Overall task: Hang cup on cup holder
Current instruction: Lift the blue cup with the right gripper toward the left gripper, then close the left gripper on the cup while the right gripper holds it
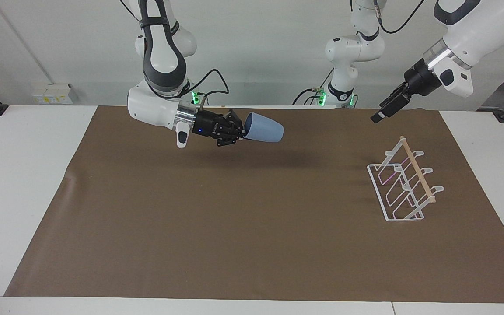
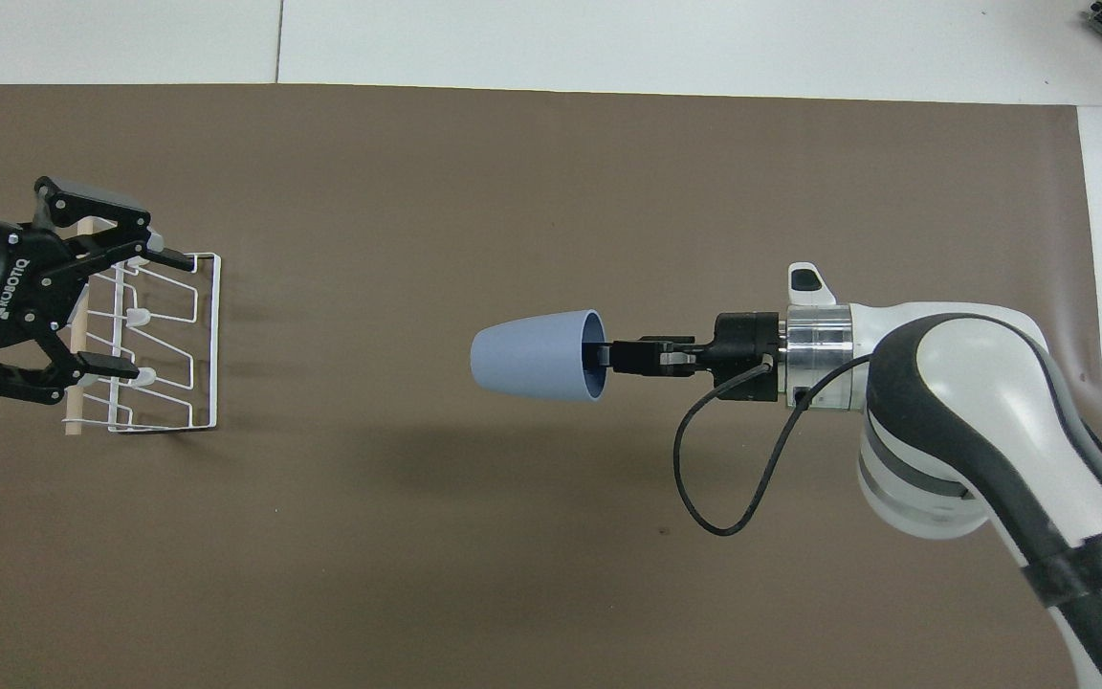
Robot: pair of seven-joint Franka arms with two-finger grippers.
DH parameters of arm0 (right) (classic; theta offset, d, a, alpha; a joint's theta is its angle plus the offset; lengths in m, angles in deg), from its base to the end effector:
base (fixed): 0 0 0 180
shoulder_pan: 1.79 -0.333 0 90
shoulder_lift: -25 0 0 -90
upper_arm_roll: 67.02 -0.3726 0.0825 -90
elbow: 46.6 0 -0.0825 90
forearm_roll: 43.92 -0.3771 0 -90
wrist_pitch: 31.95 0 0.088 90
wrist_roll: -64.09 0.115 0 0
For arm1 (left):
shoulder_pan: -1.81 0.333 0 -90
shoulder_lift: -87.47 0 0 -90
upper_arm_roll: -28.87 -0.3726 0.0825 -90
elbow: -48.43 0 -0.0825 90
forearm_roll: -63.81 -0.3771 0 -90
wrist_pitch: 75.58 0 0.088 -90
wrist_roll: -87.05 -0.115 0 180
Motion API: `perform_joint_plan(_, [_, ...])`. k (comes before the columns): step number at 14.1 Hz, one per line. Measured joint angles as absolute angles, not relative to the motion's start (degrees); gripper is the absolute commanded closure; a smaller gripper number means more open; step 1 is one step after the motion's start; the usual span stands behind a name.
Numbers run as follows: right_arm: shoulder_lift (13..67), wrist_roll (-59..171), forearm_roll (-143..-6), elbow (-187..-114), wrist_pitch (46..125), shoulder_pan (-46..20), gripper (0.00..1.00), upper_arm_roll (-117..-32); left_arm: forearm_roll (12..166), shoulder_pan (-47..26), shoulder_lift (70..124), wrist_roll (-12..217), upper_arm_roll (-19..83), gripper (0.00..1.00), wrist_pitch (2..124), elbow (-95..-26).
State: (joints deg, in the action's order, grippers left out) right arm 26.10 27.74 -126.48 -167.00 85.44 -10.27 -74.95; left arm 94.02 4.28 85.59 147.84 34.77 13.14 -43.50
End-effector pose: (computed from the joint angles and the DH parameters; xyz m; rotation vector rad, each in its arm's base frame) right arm 0.5218 0.2169 0.5022 -1.9145 -0.1006 -0.1707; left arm 0.5282 -0.0918 0.6889 2.3554 1.2798 -0.4086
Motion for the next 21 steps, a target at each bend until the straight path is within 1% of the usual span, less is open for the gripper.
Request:
perform_joint_plan(2, [25.99, 31.7, -127.55, -164.71, 88.53, -10.29, 1.0, -77.43, 98.18, 4.28, 84.32, 155.27, 34.91, 0.0, 15.6, -46.74])
perform_joint_plan(5, [25.67, 34.6, -133.69, -162.64, 94.07, -10.38, 1.0, -81.92, 102.67, 4.15, 82.35, 162.28, 35.21, 0.0, 18.77, -50.85])
perform_joint_plan(8, [25.63, 34.66, -138.9, -162.4, 99.36, -10.43, 1.0, -85.97, 107.14, 3.83, 81.6, 167.16, 35.42, 0.0, 21.24, -52.14])
perform_joint_plan(10, [25.63, 34.77, -139.89, -162.25, 102.14, -10.44, 1.0, -88.27, 109.14, 3.77, 81.44, 168.12, 35.61, 0.0, 21.44, -52.23])
perform_joint_plan(14, [25.63, 34.9, -140.83, -161.47, 103.46, -10.44, 1.0, -89.9, 109.48, 3.63, 80.81, 169.24, 37.6, 0.0, 21.25, -52.41])
perform_joint_plan(17, [25.62, 37.63, -140.89, -159.81, 106.57, -10.43, 1.0, -91.61, 109.48, 3.62, 80.43, 169.49, 38.2, 0.0, 21.29, -52.73])
perform_joint_plan(21, [25.6, 39.17, -140.98, -158.15, 108.54, -10.44, 1.0, -93.29, 109.48, 3.17, 79.93, 169.68, 40.13, 0.0, 24.48, -54.51])
